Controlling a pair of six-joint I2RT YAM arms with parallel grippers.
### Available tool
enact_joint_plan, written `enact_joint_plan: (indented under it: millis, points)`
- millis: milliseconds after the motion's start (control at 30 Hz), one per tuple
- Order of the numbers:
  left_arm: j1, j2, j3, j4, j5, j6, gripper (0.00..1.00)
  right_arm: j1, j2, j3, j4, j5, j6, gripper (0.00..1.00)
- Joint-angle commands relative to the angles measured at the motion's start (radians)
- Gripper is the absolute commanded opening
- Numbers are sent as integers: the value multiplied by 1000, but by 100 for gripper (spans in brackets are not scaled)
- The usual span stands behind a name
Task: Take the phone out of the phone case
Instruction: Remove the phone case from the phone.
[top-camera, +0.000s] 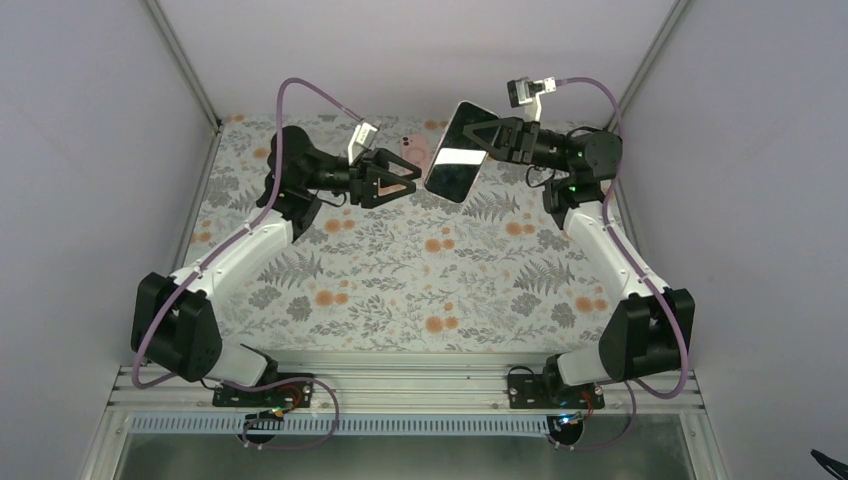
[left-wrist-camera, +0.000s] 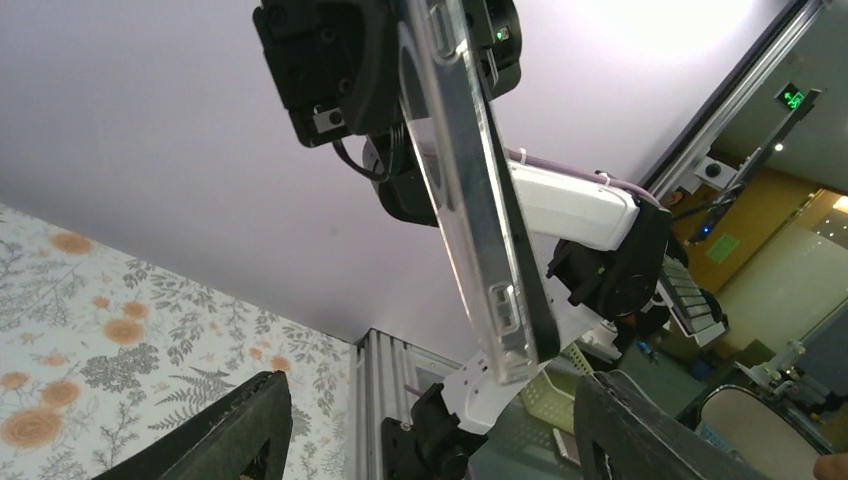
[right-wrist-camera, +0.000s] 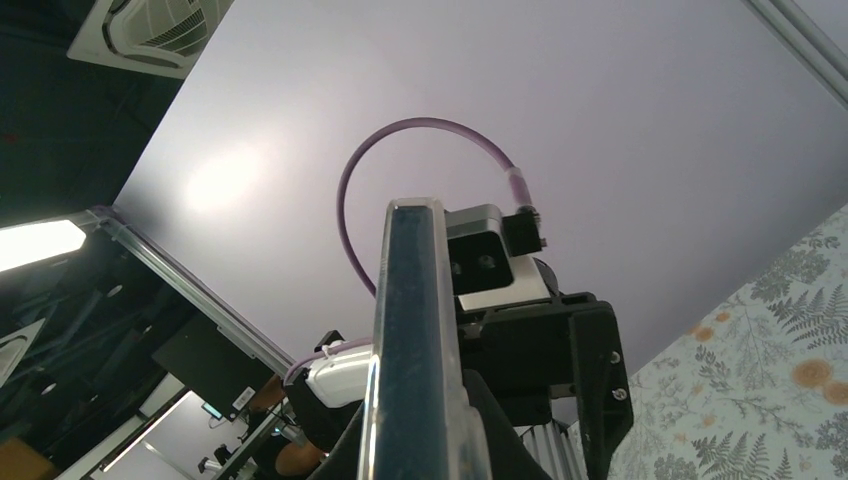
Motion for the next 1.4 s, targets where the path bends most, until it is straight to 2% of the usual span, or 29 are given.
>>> enact_joint_plan:
  millis: [0, 67, 133, 433, 567, 933, 1367]
  points:
    - [-10, -23, 43, -51, -20, 51, 70, -2, -25, -14, 46, 41, -3, 4]
    - [-24, -13, 85, -194, -47, 153, 70, 0, -28, -16, 46, 42, -6, 4]
    - [-37, -2, 108, -256, -57, 205, 69, 0, -28, -16, 49, 42, -8, 4]
    - [-36, 21, 108, -257, -81, 192, 65, 3, -30, -24, 82, 40, 17, 4]
    - [-24, 22, 61, -163, -66, 122, 65, 3, -30, -27, 110, 41, 42, 4]
    - [-17, 31, 39, -94, -57, 60, 65, 4, -25, -35, 167, 51, 94, 4]
    - [-31, 47, 112, -365, -162, 248, 65, 17, -25, -32, 170, 46, 77, 4]
